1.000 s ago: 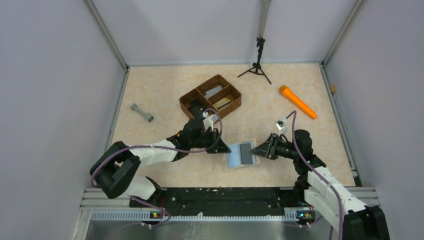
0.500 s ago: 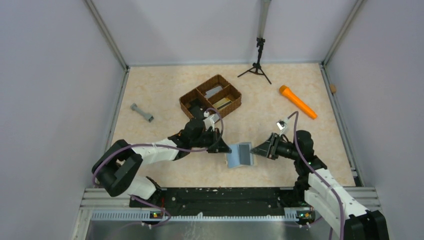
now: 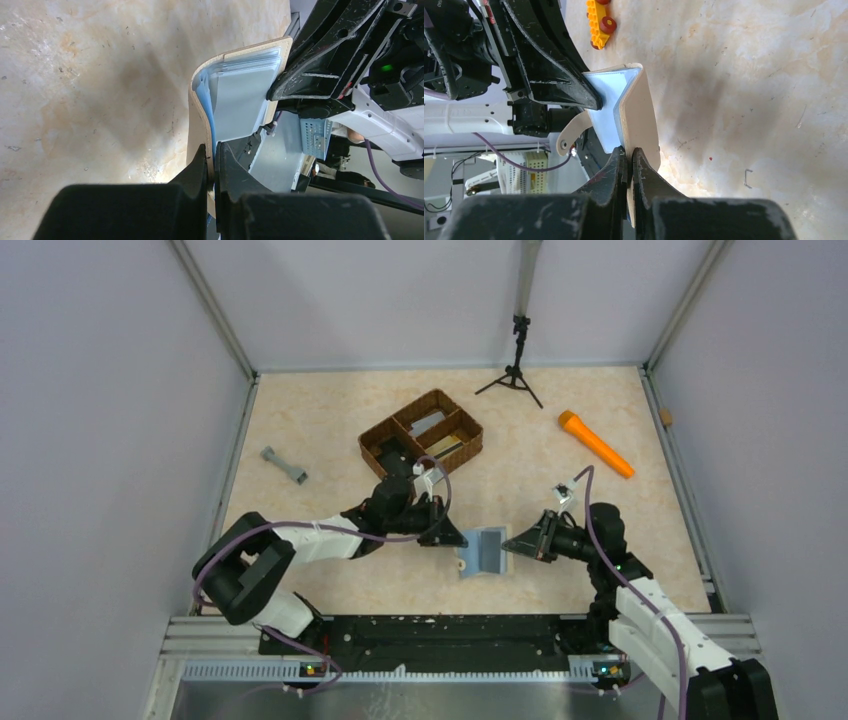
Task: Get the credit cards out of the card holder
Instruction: Remove the credit card from the card holder.
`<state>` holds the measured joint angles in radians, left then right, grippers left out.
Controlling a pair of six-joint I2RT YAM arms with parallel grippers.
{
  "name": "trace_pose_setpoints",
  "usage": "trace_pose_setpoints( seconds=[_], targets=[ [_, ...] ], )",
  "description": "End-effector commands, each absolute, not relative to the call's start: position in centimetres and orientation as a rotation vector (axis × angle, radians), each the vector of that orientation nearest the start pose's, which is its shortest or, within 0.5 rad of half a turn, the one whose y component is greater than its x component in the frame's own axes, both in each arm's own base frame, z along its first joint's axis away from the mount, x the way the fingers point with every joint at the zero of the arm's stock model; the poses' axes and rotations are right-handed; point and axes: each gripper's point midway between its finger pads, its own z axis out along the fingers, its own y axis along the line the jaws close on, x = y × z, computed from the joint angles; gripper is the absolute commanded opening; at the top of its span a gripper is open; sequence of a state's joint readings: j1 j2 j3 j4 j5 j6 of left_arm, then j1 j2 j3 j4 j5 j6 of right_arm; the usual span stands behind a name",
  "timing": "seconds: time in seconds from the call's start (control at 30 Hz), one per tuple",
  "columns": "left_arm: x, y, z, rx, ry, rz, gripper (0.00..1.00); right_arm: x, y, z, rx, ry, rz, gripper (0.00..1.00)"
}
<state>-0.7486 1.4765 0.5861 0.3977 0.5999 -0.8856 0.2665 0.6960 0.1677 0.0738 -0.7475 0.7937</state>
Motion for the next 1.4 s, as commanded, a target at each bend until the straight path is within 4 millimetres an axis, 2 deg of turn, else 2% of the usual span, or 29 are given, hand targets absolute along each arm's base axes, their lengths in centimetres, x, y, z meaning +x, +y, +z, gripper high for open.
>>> trace_pose_setpoints(
  seconds=[0.0, 0.23, 0.43, 0.67, 0.97, 1.1, 1.37],
  targets=[
    [18.4, -35.2, 13.6, 0.332, 2.246, -1.632, 0.00, 16.6, 19.4, 10.8, 0.021, 2.178, 1.398, 0.00],
    [18.7, -35.7, 11.3, 0.311, 2.329, -1.601, 0.00, 16.9, 19.6, 10.7, 0.009, 2.196, 1.394, 0.00],
    [18.9, -36.5, 9.8, 0.320, 2.371, -1.593, 0.00, 17.6, 19.1, 8.8, 0.041, 2.279, 1.249, 0.00],
    [19.0, -37.0, 7.9, 0.351, 2.438, -1.531, 0.00, 17.5, 19.5, 9.0, 0.016, 2.254, 1.281, 0.00],
    [18.7, -38.3, 7.1, 0.431, 2.471, -1.478, 0.00, 17.7, 19.3, 8.3, -0.017, 2.264, 1.230, 0.00],
    [18.7, -38.3, 7.0, 0.427, 2.472, -1.463, 0.00, 17.9, 18.8, 7.4, -0.015, 2.303, 1.171, 0.13],
    [18.6, -38.3, 6.7, 0.429, 2.488, -1.441, 0.00, 17.7, 18.2, 6.2, -0.023, 2.360, 1.103, 0.14]
  ],
)
